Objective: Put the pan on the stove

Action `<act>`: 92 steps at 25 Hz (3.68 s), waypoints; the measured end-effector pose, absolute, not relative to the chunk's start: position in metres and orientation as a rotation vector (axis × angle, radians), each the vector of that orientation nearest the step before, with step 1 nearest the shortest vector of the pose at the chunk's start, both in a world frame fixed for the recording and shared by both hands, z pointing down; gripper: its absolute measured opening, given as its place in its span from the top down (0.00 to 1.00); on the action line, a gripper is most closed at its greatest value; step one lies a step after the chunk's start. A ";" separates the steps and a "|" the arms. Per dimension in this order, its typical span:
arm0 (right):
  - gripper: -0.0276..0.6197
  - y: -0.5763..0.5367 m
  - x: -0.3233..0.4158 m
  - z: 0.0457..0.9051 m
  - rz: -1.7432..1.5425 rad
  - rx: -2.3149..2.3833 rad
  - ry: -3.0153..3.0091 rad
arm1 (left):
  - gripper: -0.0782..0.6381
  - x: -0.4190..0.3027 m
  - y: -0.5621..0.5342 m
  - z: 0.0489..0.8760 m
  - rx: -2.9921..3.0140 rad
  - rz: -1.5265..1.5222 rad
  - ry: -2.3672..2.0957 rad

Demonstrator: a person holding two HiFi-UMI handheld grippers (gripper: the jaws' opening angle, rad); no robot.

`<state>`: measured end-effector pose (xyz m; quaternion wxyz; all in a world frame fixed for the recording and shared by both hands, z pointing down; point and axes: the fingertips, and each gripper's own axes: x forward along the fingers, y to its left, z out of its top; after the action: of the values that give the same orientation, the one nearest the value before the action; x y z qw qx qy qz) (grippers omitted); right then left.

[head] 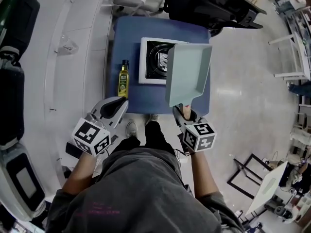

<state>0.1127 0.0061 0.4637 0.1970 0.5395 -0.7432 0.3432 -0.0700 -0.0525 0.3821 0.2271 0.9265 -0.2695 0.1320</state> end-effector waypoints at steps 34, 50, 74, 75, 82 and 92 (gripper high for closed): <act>0.79 -0.100 0.158 0.584 1.053 1.086 -1.982 | 0.85 0.009 -0.122 0.428 2.306 0.463 -1.000; 0.79 -0.104 0.161 0.623 1.079 1.084 -1.866 | 0.86 0.005 -0.130 0.454 2.275 0.478 -0.945; 0.79 -0.105 0.159 0.636 0.999 1.148 -1.646 | 0.86 -0.038 -0.167 0.481 2.273 0.420 -0.809; 0.79 -0.105 0.158 0.636 0.990 1.145 -1.636 | 0.86 -0.039 -0.168 0.482 2.273 0.418 -0.806; 0.79 -0.103 0.158 0.636 0.977 1.137 -1.579 | 0.86 -0.045 -0.176 0.484 2.269 0.400 -0.790; 0.79 -0.109 0.154 0.637 0.971 1.126 -1.539 | 0.86 -0.058 -0.186 0.486 2.262 0.376 -0.793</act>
<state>0.1541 -0.1087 0.6366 0.4803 0.4618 -0.6307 0.3979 -0.0580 -0.1861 0.4862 0.3502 0.8732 -0.3062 0.1453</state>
